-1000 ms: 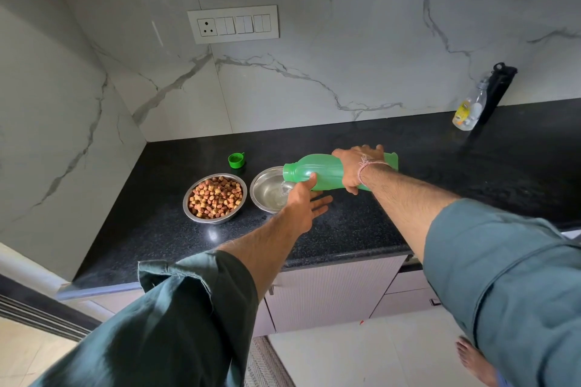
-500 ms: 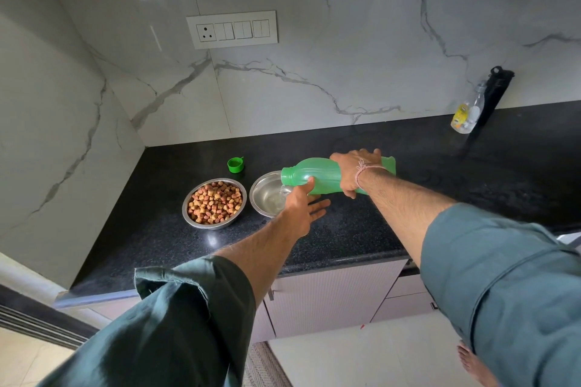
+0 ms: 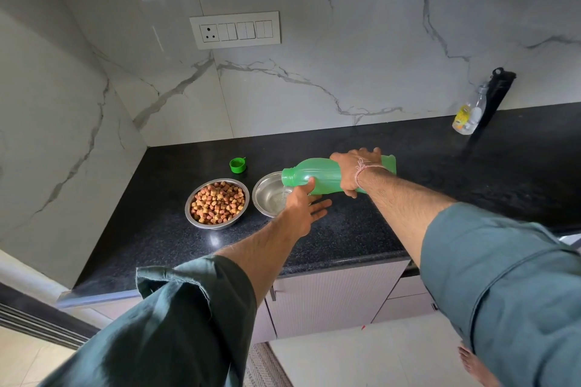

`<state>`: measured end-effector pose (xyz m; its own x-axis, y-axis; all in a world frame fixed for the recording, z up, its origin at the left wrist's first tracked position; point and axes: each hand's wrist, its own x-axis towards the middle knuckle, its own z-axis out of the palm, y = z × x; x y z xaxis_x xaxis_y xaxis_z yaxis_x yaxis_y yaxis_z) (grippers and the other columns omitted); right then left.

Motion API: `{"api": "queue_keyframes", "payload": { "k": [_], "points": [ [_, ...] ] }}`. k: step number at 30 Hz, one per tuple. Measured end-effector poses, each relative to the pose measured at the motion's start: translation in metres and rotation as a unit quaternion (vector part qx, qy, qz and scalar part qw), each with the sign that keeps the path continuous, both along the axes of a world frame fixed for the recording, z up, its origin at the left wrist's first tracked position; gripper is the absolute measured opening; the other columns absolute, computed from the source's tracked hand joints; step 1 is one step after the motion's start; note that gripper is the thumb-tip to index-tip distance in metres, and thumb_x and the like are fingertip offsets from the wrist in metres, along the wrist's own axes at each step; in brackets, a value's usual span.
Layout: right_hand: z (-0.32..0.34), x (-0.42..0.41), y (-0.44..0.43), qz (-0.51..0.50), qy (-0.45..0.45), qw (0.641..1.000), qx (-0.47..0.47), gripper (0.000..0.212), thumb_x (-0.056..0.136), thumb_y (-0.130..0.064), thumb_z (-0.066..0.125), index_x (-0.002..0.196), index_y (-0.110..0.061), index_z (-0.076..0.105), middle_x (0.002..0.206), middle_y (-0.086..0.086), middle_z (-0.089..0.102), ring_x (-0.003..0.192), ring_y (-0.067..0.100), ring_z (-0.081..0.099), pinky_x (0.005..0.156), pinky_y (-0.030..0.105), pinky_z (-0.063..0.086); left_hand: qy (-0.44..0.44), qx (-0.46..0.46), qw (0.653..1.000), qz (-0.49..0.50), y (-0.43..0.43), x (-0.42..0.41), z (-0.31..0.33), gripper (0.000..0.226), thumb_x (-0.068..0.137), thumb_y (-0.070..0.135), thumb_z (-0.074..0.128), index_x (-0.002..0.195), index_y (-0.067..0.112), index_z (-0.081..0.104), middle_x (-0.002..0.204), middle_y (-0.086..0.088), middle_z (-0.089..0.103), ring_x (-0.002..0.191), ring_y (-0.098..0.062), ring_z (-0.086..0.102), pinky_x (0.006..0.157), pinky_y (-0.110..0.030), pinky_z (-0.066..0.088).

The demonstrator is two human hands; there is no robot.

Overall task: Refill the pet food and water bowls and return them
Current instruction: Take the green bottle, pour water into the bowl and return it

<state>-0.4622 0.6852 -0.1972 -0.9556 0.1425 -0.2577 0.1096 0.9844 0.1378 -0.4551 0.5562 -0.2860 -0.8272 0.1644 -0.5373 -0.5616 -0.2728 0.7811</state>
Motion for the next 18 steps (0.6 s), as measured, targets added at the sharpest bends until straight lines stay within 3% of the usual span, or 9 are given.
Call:
{"api": "queue_keyframes", "payload": {
  "k": [18],
  "points": [
    [0.0016,0.0014,-0.0046,0.001,0.002,1.000,0.024,0.093,0.064,-0.015,0.089,0.144,-0.033,0.045,0.132,0.007,0.063,0.129,0.033,0.051,0.108,0.054,0.033,-0.002,0.008,1.000,-0.016,-0.0018,0.0039,0.0007,0.042,0.104,0.037,0.054,0.141,0.016,0.052,0.136,-0.013,0.062,0.107,-0.030,0.072,0.098,-0.045,0.056]
  ]
}}
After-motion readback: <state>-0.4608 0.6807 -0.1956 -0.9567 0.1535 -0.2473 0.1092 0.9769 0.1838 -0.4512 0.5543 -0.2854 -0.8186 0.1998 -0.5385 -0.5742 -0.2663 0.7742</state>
